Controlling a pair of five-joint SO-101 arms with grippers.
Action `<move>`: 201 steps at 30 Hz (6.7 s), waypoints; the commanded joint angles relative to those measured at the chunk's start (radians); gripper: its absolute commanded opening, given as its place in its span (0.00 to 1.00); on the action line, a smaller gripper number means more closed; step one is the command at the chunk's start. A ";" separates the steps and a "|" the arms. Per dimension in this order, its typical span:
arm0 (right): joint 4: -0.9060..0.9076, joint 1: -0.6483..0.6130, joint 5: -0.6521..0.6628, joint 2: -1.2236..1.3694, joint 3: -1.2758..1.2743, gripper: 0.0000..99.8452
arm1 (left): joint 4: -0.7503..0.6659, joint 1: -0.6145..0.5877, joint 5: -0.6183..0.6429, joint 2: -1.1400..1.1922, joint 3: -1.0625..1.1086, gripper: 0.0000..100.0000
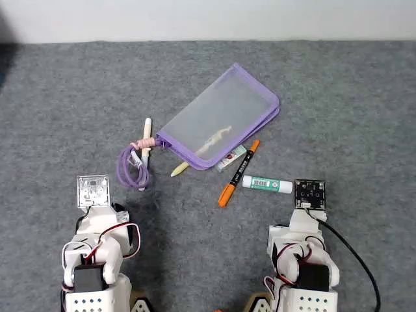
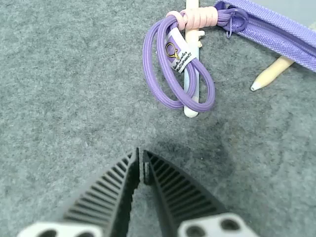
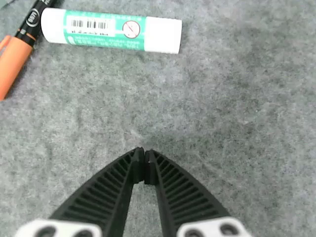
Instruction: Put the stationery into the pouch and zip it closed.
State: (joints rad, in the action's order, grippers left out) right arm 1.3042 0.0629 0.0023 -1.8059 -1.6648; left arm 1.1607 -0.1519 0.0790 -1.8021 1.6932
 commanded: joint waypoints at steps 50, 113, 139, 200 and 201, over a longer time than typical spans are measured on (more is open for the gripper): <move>0.004 0.001 -0.009 -0.008 -0.018 0.01 | -0.009 0.000 -0.005 -0.006 -0.010 0.02; -0.266 -0.460 -0.354 0.964 0.942 0.01 | -0.009 0.000 -0.005 -0.006 -0.010 0.02; -0.274 -0.737 -0.336 2.051 1.843 0.25 | -0.009 0.000 -0.005 -0.006 -0.010 0.02; 0.479 -0.645 -0.450 2.411 2.394 0.26 | -0.009 0.000 -0.005 -0.006 -0.010 0.02; 0.467 -0.650 -0.494 2.417 2.394 0.29 | -0.009 0.000 -0.005 -0.006 -0.010 0.02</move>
State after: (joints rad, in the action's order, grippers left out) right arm 1.7507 -0.5692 -0.3613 0.6767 0.6905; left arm 1.1607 -0.1519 0.0790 -1.8021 1.6932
